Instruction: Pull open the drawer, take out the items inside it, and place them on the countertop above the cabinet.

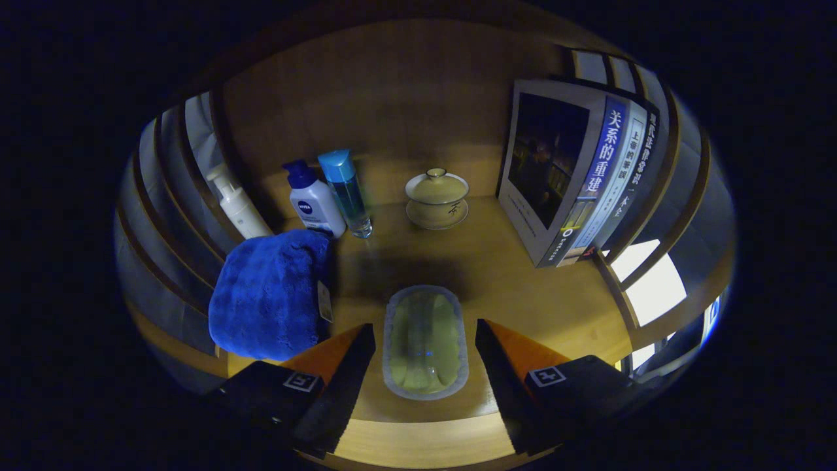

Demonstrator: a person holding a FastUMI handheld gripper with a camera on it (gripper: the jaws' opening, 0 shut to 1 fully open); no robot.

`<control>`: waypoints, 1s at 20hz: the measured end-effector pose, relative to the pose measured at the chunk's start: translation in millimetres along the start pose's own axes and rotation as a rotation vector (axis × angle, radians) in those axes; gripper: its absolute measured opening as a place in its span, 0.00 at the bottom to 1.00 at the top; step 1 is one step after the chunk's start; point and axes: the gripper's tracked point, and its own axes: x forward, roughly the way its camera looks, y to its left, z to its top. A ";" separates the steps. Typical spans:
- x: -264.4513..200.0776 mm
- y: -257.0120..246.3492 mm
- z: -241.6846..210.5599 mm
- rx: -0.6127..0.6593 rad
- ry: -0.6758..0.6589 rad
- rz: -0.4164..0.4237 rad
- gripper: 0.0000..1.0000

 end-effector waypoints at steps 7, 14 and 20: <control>-17.2 -8.3 -15.9 0.061 -0.048 0.015 1.00; -59.0 -13.1 -31.7 0.124 -0.165 0.053 1.00; -112.2 -15.5 -62.6 0.093 -0.295 0.059 0.99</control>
